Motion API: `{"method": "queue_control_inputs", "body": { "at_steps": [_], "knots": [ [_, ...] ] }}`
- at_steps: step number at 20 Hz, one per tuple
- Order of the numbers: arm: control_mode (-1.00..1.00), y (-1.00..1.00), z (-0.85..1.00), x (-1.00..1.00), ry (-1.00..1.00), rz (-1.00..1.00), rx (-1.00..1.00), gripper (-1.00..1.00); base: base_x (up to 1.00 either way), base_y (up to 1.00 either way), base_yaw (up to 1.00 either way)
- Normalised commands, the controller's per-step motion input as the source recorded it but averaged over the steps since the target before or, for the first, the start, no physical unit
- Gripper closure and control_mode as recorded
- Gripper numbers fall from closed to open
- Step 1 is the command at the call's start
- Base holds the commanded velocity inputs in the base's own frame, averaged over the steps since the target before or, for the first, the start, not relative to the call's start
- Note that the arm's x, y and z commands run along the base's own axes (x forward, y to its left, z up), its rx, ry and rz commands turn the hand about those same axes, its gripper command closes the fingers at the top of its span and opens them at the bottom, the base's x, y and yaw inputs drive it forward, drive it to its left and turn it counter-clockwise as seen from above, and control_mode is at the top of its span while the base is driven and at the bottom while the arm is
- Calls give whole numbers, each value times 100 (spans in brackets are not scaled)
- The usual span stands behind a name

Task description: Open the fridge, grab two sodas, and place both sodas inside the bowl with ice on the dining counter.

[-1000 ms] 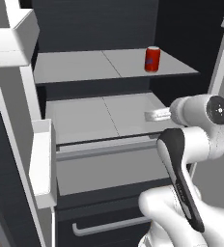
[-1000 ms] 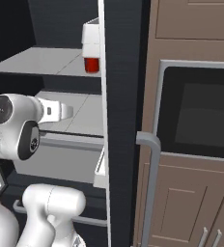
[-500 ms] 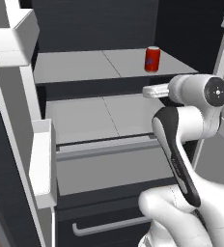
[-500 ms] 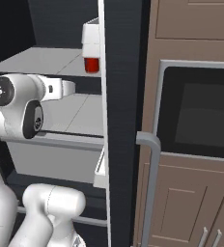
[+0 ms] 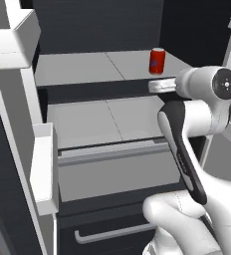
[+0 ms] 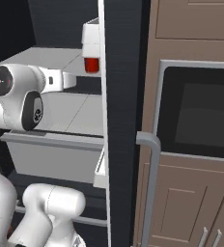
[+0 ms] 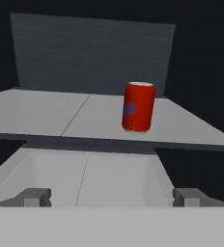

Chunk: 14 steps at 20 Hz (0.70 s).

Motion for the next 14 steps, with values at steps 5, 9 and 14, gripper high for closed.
{"method": "queue_control_inputs", "body": {
  "at_steps": [5, 9, 14],
  "knots": [
    [-100, -8, 0, 18, -1, -5, 2, -100, 0, 0, 0],
    [-100, -12, 2, 40, 0, -2, 4, -100, 0, 0, 0],
    [-100, -2, 5, 43, 0, 0, 3, -100, 0, 0, 0]
  ]
}}
